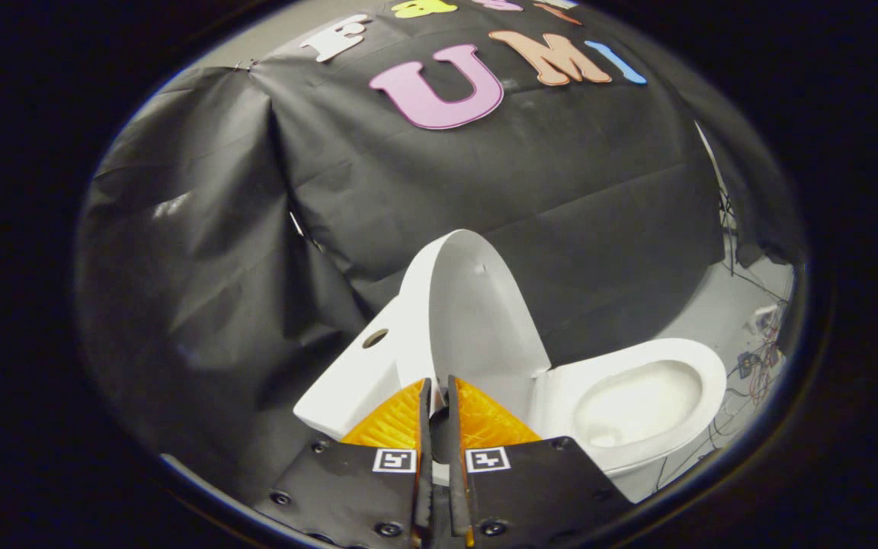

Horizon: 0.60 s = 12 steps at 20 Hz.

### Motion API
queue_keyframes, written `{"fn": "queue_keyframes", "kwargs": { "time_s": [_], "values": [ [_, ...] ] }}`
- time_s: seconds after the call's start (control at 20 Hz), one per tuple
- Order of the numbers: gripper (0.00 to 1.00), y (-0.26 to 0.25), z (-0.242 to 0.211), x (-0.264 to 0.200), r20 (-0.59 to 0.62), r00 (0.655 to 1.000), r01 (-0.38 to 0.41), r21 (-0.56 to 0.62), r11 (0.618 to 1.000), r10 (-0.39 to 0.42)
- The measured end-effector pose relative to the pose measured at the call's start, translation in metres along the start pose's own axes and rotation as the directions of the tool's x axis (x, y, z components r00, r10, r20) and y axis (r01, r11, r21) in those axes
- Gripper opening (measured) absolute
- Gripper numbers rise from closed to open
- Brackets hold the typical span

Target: Open the toilet lid.

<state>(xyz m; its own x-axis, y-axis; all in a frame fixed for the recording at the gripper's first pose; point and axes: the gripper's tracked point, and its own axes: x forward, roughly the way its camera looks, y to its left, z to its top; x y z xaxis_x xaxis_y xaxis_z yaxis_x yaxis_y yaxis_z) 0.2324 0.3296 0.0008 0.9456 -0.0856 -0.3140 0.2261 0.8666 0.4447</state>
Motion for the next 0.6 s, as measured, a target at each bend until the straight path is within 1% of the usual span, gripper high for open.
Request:
{"fn": "queue_keyframes", "kwargs": {
  "time_s": [0.2, 0.3, 0.6],
  "values": [
    [0.09, 0.018, -0.004, 0.010, 0.011, 0.999, -0.030, 0.006, 1.000, 0.030],
    [0.09, 0.030, -0.009, 0.016, 0.019, 0.998, -0.061, -0.002, 0.998, 0.061],
    [0.09, 0.046, -0.014, 0.024, 0.059, 0.996, -0.072, -0.004, 0.997, 0.072]
  ]
}}
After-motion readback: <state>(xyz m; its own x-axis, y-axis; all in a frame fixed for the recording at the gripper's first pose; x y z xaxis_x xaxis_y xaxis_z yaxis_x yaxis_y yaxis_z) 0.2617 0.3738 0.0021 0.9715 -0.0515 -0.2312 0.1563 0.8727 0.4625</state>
